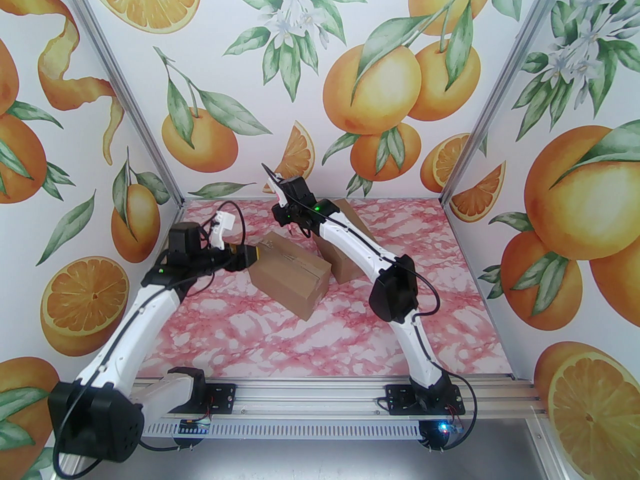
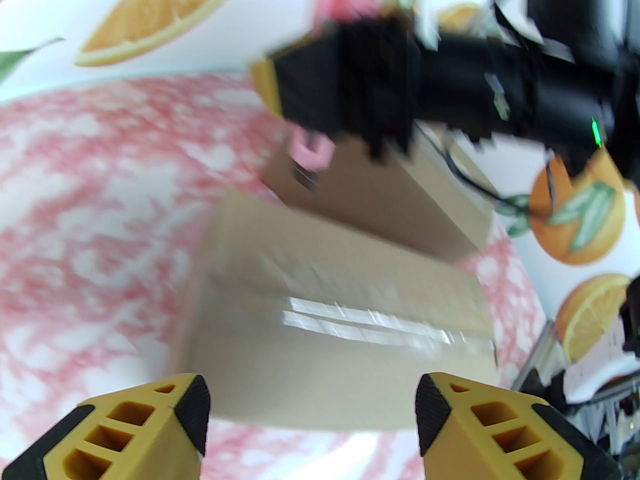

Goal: Unpack the express box

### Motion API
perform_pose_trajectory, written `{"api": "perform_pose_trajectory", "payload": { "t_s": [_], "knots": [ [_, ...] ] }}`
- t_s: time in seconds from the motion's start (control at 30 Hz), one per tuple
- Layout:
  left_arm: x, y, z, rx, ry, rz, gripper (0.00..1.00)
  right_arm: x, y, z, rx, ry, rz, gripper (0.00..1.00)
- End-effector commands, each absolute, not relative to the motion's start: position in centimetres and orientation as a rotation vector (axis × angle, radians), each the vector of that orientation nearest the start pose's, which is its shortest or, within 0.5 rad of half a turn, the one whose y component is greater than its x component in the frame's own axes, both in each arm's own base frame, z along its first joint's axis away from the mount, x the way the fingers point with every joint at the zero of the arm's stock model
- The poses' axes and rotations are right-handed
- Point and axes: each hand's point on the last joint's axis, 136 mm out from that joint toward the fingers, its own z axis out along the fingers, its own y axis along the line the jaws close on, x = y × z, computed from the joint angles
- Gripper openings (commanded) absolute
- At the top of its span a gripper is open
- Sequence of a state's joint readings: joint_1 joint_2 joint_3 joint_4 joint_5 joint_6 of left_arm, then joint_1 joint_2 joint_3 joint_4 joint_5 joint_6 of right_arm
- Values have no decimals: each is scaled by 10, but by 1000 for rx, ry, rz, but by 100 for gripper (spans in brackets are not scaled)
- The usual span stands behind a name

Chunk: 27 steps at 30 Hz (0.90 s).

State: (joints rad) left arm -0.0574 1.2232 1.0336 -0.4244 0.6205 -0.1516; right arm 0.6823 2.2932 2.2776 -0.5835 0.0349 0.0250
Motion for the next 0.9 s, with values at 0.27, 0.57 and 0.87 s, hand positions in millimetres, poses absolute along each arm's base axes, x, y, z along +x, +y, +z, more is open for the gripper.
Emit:
{"api": "perform_pose_trajectory", "payload": {
  "t_s": [0.27, 0.57, 0.87],
  "knots": [
    [390, -95, 239, 238, 2202, -947, 59, 444, 400, 336, -679, 1686, 561, 0],
    [391, -105, 217, 368, 2193, -1112, 64, 415, 428, 341, -687, 1560, 620, 0],
    [388, -106, 204, 377, 2215, -1141, 64, 381, 447, 334, -695, 1297, 754, 0]
  ]
}}
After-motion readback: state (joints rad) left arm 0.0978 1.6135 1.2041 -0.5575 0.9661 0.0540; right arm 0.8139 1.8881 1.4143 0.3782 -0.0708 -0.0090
